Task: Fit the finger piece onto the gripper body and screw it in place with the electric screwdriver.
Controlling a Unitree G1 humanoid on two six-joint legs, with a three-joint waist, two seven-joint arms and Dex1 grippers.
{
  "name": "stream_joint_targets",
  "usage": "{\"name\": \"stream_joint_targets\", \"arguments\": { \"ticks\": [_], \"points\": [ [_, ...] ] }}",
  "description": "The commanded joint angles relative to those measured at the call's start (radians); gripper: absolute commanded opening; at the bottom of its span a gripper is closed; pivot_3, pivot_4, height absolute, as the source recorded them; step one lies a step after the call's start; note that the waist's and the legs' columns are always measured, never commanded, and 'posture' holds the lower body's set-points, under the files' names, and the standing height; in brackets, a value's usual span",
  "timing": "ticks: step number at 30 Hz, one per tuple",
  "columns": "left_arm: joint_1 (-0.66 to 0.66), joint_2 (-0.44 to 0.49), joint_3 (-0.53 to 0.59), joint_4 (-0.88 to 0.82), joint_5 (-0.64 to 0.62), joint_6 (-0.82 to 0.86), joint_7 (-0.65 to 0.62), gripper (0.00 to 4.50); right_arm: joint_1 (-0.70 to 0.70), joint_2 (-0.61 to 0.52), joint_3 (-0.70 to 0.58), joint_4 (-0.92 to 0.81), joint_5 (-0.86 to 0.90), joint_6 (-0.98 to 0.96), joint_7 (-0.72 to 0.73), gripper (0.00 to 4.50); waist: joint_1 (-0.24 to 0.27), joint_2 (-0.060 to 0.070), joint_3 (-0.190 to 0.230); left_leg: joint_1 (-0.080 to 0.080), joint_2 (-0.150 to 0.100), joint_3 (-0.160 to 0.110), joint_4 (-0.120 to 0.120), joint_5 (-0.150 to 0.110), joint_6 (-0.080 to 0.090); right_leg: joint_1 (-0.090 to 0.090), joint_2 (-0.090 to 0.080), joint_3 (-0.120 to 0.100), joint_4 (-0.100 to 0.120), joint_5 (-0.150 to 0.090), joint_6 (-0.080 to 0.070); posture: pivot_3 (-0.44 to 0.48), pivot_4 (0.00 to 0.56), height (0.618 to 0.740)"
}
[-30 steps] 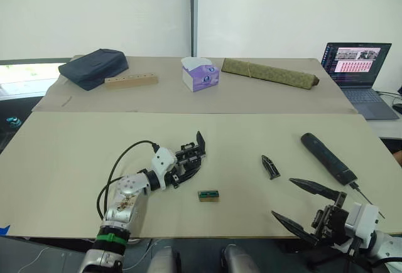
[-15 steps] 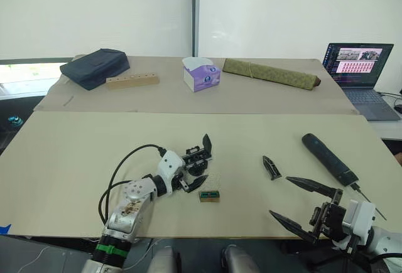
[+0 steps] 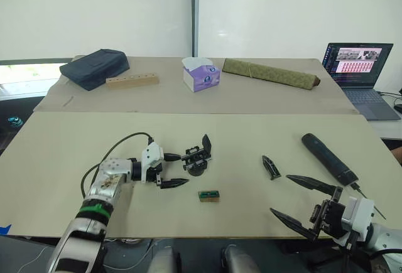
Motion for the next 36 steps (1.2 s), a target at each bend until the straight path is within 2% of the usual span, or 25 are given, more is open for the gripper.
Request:
{"name": "stream_joint_targets", "arguments": {
  "ticks": [1, 5, 12, 15, 17, 18, 19, 23, 26, 28, 32, 36],
  "points": [
    [-0.111, -0.042, -0.003, 0.148, 0.02, -0.093, -0.068, 4.47, 0.012, -0.001, -0.01, -0.031, 0.012, -0.007, -0.005, 4.5, 0.004, -0.001, 0.0, -0.001, 0.0, 0.0, 0.0, 0.0, 0.0, 0.0, 0.0, 0.0, 0.0, 0.0, 0.0, 0.0, 0.15, 0.74],
    [-0.197, -0.088, -0.024, 0.28, 0.067, -0.186, -0.135, 4.47, 0.042, 0.003, -0.021, -0.06, 0.005, -0.006, -0.026, 4.5, 0.006, -0.001, 0.001, -0.004, -0.001, -0.001, 0.001, 0.0, 0.0, -0.001, 0.0, 0.0, -0.001, 0.0, 0.001, 0.0, 0.15, 0.74],
    [-0.253, -0.136, -0.012, 0.403, 0.102, -0.267, -0.17, 4.47, 0.104, 0.001, -0.051, -0.107, 0.006, -0.003, -0.055, 4.5, 0.0, -0.002, 0.001, -0.003, -0.001, -0.002, 0.001, 0.0, 0.0, -0.001, 0.0, 0.0, 0.0, 0.0, 0.001, 0.0, 0.15, 0.74],
    [-0.254, -0.13, 0.001, 0.42, 0.102, -0.285, -0.184, 3.59, 0.114, 0.0, -0.049, -0.121, 0.002, 0.001, -0.069, 4.5, -0.002, -0.002, 0.001, -0.003, -0.001, -0.002, 0.001, 0.0, 0.0, -0.001, 0.0, 0.0, 0.0, 0.0, 0.001, 0.0, 0.15, 0.74],
    [-0.251, -0.124, 0.015, 0.421, 0.097, -0.303, -0.182, 2.58, 0.115, 0.0, -0.046, -0.126, 0.001, 0.003, -0.075, 4.5, -0.004, -0.002, 0.001, -0.003, -0.001, -0.002, 0.001, 0.0, 0.0, -0.001, 0.0, 0.0, 0.0, 0.0, 0.001, 0.0, 0.15, 0.74],
    [-0.251, -0.123, 0.019, 0.423, 0.097, -0.308, -0.181, 2.31, 0.115, -0.001, -0.045, -0.127, 0.0, 0.003, -0.078, 4.5, -0.004, -0.002, 0.001, -0.004, -0.001, -0.003, 0.001, 0.0, 0.0, -0.001, 0.0, 0.0, 0.0, 0.0, 0.001, 0.0, 0.15, 0.74],
    [-0.249, -0.12, 0.025, 0.424, 0.095, -0.302, -0.179, 2.33, 0.114, -0.002, -0.043, -0.127, -0.001, 0.004, -0.08, 4.5, -0.005, -0.002, 0.001, -0.004, -0.001, -0.003, 0.001, 0.0, 0.0, -0.001, 0.0, 0.0, 0.0, 0.0, 0.001, 0.0, 0.15, 0.74],
    [-0.164, -0.099, 0.072, 0.255, 0.042, -0.203, -0.116, 2.33, 0.102, 0.0, -0.028, -0.132, -0.009, 0.012, -0.092, 4.5, -0.012, -0.002, 0.001, -0.003, 0.0, -0.003, 0.001, 0.0, 0.0, -0.001, 0.0, 0.0, 0.0, 0.0, 0.001, 0.0, 0.15, 0.74],
    [0.028, -0.111, 0.065, -0.164, 0.08, -0.01, 0.116, 2.33, 0.091, -0.002, -0.014, -0.127, -0.011, 0.014, -0.094, 4.5, -0.015, -0.002, 0.001, -0.003, 0.001, -0.003, 0.001, 0.0, 0.0, -0.001, 0.0, 0.0, 0.001, 0.0, 0.001, 0.0, 0.15, 0.74],
    [0.124, -0.128, 0.054, -0.374, 0.107, 0.106, 0.246, 2.33, 0.086, -0.005, -0.009, -0.123, -0.008, 0.015, -0.091, 4.5, -0.01, -0.002, 0.001, -0.003, 0.001, -0.003, 0.001, 0.0, 0.0, -0.001, 0.0, 0.0, 0.001, 0.0, 0.001, 0.0, 0.15, 0.74],
    [0.228, -0.162, 0.02, -0.556, 0.152, 0.272, 0.409, 2.33, 0.066, -0.012, -0.003, -0.117, 0.004, 0.025, -0.081, 4.5, 0.005, -0.002, 0.001, -0.003, 0.0, -0.003, 0.003, 0.0, 0.0, -0.001, -0.001, 0.0, 0.002, 0.0, 0.002, 0.0, 0.15, 0.74],
    [0.292, -0.198, -0.008, -0.656, 0.147, 0.382, 0.491, 2.33, 0.044, -0.025, -0.006, -0.109, 0.019, 0.038, -0.064, 4.5, 0.009, -0.001, 0.001, -0.003, 0.0, -0.002, 0.004, 0.0, 0.0, -0.001, -0.001, 0.0, 0.001, 0.0, 0.002, 0.0, 0.15, 0.74]
  ]
}}
